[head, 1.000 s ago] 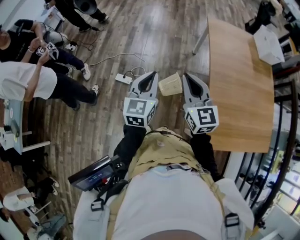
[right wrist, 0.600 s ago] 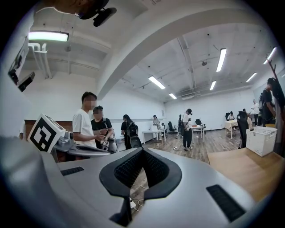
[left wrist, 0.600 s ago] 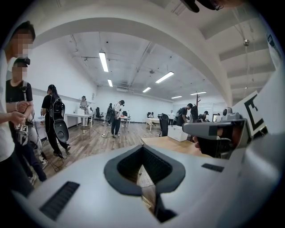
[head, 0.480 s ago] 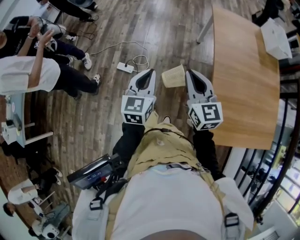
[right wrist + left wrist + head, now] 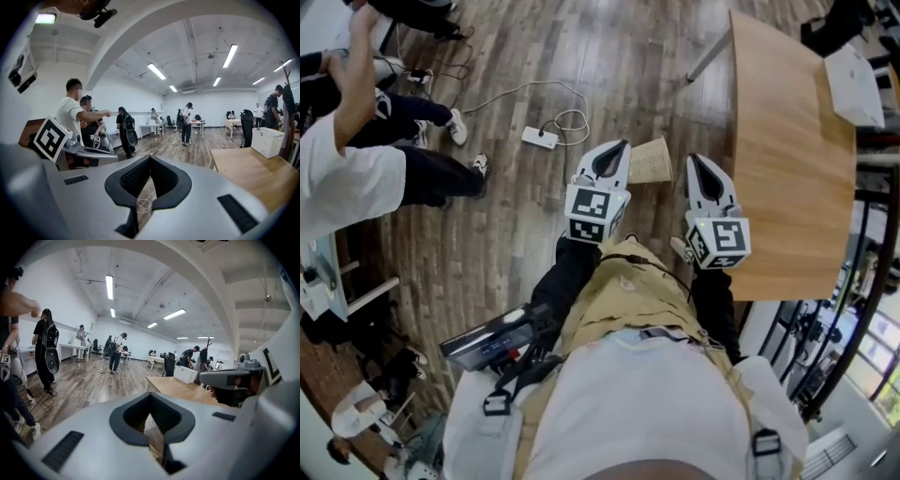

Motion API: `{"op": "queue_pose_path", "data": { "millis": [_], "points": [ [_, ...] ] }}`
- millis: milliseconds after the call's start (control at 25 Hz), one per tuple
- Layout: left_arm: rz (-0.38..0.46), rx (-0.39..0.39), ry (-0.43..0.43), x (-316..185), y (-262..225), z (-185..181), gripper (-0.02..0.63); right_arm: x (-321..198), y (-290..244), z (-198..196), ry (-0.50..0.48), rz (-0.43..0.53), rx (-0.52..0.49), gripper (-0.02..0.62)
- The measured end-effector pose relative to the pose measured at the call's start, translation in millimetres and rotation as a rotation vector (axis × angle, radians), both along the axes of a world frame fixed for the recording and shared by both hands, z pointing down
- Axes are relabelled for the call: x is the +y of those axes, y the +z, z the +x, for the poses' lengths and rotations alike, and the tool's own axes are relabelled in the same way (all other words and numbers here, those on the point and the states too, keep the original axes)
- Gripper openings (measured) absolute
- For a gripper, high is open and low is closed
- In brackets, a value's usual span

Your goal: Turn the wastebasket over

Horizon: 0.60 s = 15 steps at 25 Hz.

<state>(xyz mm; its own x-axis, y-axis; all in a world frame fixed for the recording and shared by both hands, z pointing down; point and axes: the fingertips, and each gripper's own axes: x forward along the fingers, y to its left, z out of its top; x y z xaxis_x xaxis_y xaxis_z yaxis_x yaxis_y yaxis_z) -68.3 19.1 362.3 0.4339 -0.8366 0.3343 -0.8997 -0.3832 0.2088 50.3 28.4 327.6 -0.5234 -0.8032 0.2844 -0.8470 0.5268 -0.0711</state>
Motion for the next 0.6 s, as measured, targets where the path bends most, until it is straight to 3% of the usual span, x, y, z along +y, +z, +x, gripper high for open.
{"op": "queue_pose_path", "data": {
  "millis": [280,600],
  "points": [
    [-0.139,0.002,0.057,-39.7,67.2,-13.2,-0.003,-36.2,62.8,-30.0,-0.004,-0.131,0.033,0.020],
    [-0.295,-0.029,0.098,-44.1,152.0,15.6,-0.003,-42.0,159.7,-7.4,0.014,-0.298,0.061,0.020]
  ]
}}
